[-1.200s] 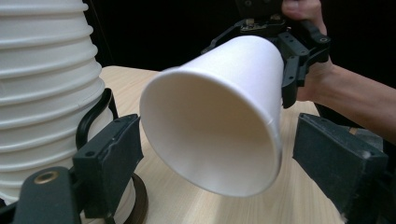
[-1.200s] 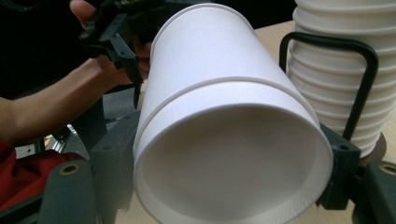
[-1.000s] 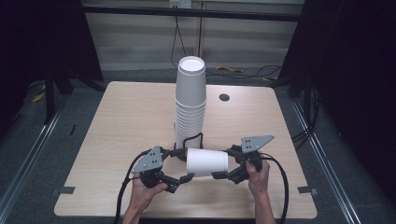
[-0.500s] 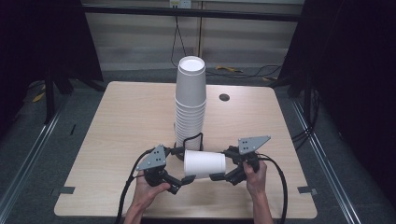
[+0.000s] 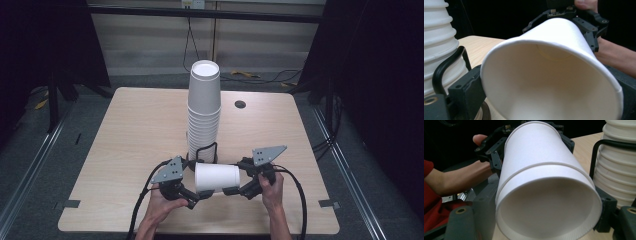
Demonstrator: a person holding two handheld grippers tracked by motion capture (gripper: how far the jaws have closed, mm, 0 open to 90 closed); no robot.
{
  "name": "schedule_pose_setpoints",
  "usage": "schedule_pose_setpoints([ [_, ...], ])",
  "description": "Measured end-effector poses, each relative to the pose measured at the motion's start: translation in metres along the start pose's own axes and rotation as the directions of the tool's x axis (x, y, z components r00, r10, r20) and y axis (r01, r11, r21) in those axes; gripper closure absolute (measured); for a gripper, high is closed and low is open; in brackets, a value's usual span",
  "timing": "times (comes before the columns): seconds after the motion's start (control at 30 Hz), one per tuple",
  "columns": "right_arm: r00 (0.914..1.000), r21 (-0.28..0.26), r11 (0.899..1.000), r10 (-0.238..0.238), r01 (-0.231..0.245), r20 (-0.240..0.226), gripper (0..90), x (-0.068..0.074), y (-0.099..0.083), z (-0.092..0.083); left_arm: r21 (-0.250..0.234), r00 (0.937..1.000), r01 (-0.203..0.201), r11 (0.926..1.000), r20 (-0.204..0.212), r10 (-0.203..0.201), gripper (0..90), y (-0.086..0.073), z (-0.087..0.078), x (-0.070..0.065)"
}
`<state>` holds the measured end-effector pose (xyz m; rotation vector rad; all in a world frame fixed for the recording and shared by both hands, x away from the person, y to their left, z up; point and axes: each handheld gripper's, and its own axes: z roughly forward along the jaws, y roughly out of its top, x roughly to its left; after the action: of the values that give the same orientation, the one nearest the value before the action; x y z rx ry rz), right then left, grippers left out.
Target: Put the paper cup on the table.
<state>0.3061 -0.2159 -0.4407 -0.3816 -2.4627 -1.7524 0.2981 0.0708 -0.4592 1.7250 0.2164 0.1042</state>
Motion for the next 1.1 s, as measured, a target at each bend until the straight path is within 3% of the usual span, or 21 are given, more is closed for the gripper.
schedule_pose_setpoints([
  [0.4,0.9996,0.021,1.0,-0.008,0.009,-0.029,24.0,-0.003,-0.002,0.003,0.015,0.9992,0.008,0.9999,0.038,-0.008,7.1,0.0,0.0,0.002],
  [0.53,0.9993,0.014,1.0,-0.018,0.018,-0.032,21.7,-0.004,-0.003,0.002,-0.005,0.9983,0.019,0.9998,0.055,-0.018,10.3,0.001,-0.003,0.002],
  [0.73,0.9996,0.012,1.0,-0.022,0.022,-0.02,20.5,-0.004,-0.003,0.004,0.008,0.9989,0.019,0.9998,0.042,-0.019,11.6,0.003,-0.004,0.001],
  [0.87,0.9996,0.003,1.0,-0.027,0.027,0.005,16.2,-0.003,-0.003,0.005,0.041,0.9994,-0.003,0.9991,0.035,0.001,11.9,0.008,-0.005,0.0],
  [1.1,0.9984,-0.028,0.999,-0.033,0.034,0.046,14.1,-0.001,-0.003,0.001,0.052,0.9998,-0.001,0.9987,0.018,0.001,11.9,0.014,-0.01,0.002],
])
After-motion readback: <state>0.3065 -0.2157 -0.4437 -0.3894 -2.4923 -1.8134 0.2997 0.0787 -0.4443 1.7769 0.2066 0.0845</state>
